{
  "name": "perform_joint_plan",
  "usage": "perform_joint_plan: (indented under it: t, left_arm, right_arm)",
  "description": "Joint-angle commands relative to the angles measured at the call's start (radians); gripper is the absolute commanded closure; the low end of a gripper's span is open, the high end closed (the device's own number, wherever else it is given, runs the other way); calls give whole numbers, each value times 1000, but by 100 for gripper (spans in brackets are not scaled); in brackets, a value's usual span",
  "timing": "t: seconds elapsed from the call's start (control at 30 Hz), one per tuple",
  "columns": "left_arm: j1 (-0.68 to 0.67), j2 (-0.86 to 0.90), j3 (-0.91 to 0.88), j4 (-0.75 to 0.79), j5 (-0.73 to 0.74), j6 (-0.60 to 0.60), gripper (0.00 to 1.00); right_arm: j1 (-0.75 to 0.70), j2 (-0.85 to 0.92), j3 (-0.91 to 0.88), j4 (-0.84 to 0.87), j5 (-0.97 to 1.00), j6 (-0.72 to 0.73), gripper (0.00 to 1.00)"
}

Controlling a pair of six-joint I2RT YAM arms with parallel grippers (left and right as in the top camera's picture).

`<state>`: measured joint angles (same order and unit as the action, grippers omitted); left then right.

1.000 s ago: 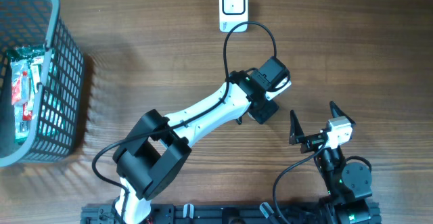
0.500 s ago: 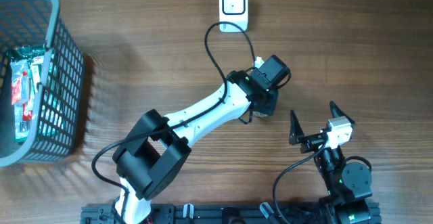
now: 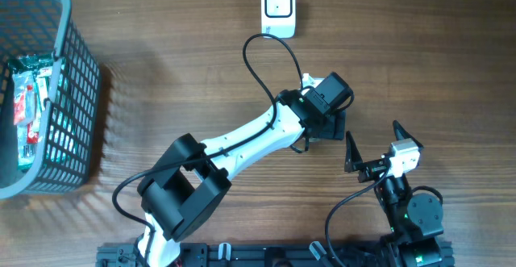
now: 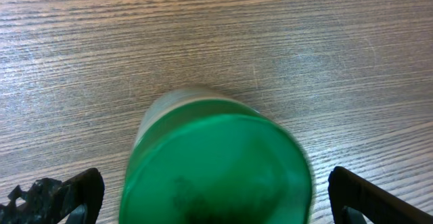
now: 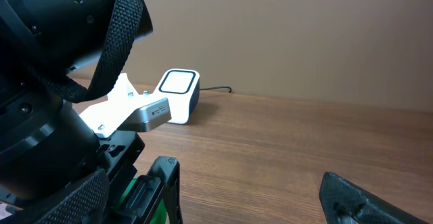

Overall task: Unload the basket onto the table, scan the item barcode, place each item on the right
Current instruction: 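Carry the bottle toward the scanner and set it upright on the table, then return the left gripper into the basket toward the packaged items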

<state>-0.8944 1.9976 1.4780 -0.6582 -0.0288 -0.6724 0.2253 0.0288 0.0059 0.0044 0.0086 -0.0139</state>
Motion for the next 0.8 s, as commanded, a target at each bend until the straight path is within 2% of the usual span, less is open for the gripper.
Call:
perform_joint_plan:
  t: [0.0, 0.13, 0.3, 0.5, 0.67, 0.77]
  left_arm:
    - [2, -9, -6, -3, -53, -16, 0]
    - [2, -38, -4, -3, -53, -10, 0]
    - [2, -42, -4, -6, -57, 68, 0]
    - [18, -67, 36, -7, -105, 106, 0]
    - [80, -121, 121, -31, -104, 159, 0]
    - [154, -160, 194, -89, -114, 239, 0]
  right_arm:
    - [-4, 2, 0, 5, 17, -12, 0]
    - [-4, 2, 0, 5, 17, -12, 0]
    - [-4, 2, 0, 5, 17, -12, 0]
    - [-4, 2, 0, 5, 17, -12, 0]
    - [-4, 2, 0, 5, 17, -12, 0]
    - [-4, 2, 0, 5, 17, -12, 0]
